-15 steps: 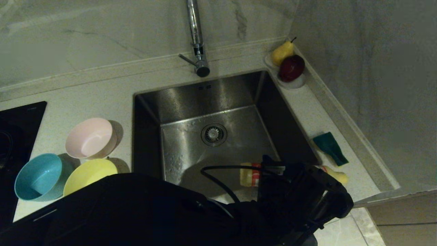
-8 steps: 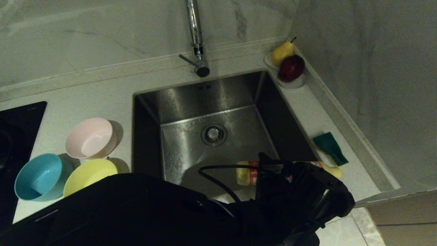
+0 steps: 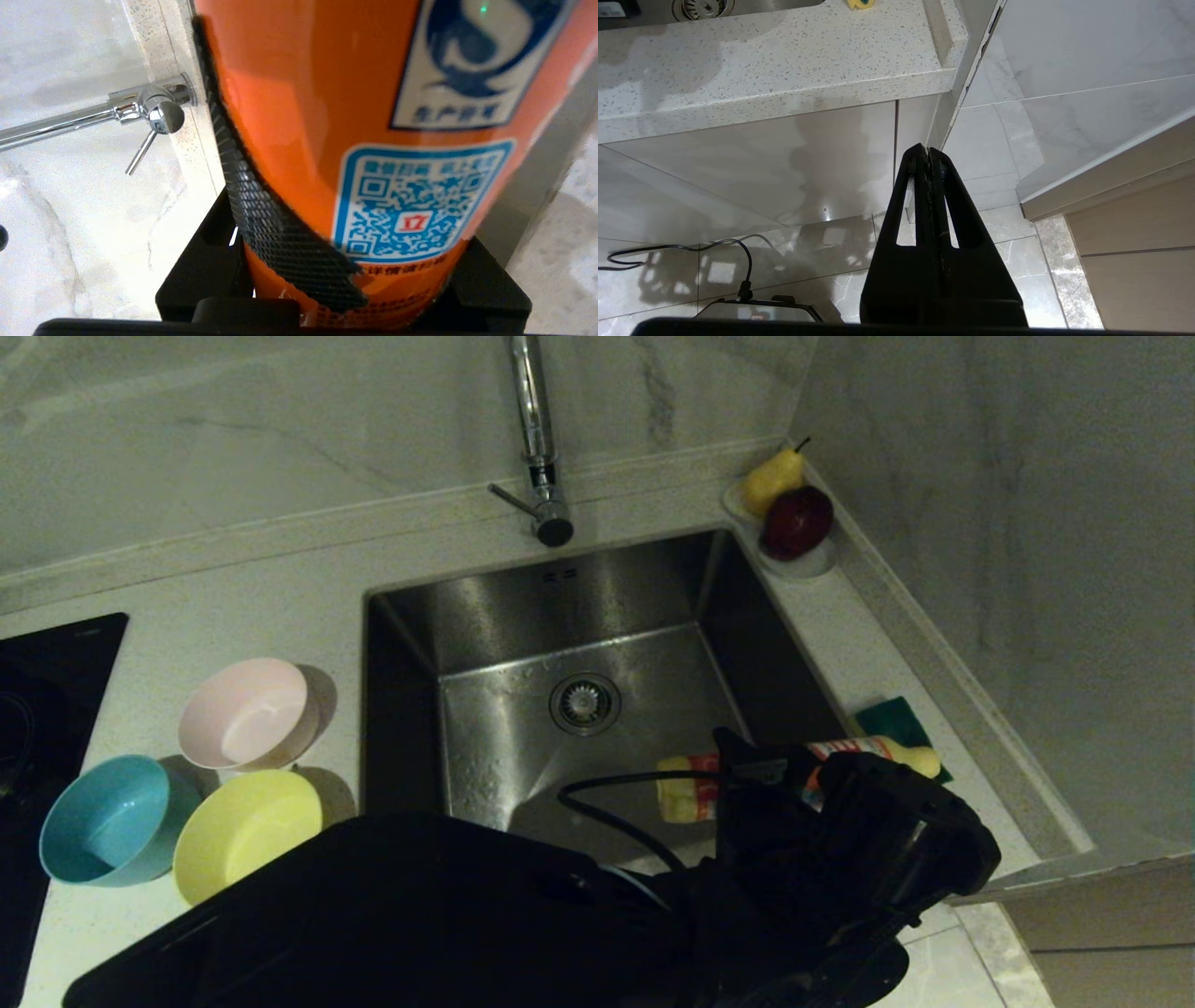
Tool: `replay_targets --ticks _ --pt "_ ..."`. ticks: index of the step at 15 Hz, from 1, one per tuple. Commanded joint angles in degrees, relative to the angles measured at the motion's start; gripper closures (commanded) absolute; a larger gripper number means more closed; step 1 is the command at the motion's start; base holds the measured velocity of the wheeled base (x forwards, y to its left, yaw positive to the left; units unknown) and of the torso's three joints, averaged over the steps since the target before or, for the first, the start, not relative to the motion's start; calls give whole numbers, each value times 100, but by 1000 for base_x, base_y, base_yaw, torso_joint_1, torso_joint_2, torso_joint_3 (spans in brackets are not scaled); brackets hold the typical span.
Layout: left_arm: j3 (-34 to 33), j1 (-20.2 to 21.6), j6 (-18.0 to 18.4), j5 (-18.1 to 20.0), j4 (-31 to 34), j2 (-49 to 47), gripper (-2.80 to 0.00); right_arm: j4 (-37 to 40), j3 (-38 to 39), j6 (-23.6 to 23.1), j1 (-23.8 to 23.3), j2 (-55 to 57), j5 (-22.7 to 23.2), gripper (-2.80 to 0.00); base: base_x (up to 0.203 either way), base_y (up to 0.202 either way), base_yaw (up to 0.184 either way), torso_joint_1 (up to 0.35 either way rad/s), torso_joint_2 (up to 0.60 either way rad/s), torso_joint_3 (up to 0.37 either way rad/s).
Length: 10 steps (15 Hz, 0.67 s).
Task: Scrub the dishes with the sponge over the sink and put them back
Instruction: Squeeze it onto the sponge
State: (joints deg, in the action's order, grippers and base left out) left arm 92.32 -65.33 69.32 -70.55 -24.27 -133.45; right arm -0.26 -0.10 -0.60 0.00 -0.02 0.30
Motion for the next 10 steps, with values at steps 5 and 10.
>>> replay_targets --ticks 5,10 --pt "137 3 70 -373 22 -161 0 -1 1 -2 0 2 5 0 0 0 0 0 0 0" --pt "246 3 91 -451 31 -173 0 -1 1 -2 0 2 5 0 0 0 0 0 0 0"
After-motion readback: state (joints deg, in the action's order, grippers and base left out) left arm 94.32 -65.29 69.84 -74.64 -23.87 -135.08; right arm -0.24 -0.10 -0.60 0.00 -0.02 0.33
